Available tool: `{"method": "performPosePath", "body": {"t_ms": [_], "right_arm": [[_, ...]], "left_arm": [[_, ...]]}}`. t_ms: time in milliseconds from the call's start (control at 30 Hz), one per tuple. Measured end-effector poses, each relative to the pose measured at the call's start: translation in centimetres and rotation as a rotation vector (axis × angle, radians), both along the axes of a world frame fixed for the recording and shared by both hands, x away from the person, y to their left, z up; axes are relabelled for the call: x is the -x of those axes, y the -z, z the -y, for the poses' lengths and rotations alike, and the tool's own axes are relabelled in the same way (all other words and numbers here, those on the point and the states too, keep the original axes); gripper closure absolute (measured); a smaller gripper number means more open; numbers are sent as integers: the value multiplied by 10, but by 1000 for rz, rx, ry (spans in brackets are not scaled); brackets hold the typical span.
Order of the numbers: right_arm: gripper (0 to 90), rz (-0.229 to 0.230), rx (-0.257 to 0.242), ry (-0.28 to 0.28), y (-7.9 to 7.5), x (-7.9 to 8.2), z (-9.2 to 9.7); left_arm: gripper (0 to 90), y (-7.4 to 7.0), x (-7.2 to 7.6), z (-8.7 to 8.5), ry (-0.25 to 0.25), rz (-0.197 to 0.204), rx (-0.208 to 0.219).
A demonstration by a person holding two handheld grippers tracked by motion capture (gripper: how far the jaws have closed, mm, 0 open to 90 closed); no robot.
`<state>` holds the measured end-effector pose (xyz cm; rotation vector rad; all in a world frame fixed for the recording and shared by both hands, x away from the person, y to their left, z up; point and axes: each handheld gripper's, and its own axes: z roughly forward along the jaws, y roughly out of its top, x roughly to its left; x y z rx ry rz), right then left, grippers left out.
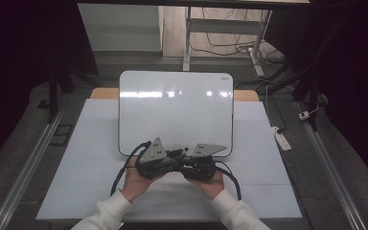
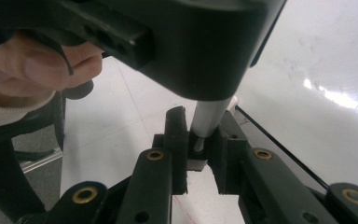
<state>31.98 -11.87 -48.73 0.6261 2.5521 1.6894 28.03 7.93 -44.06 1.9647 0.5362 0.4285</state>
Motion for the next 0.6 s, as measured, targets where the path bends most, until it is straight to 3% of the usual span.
{"method": "performPosePath", "body": {"t_ms": [167, 267, 333, 467, 600], "right_arm": [[769, -2, -13, -2, -1, 1, 1], [660, 23, -11, 8, -5, 4, 2], [626, 51, -13, 28, -9, 7, 8], [561, 113, 1, 101, -15, 10, 29], [527, 132, 15, 179, -16, 8, 60]], "left_arm": [[813, -3, 2, -4, -11, 4, 15], [814, -10, 2, -16, -50, 18, 30], [813, -17, -3, -32, -90, 10, 63], [813, -32, -20, -67, -189, -24, 116], [813, -47, -46, -92, -282, -53, 104]]}}
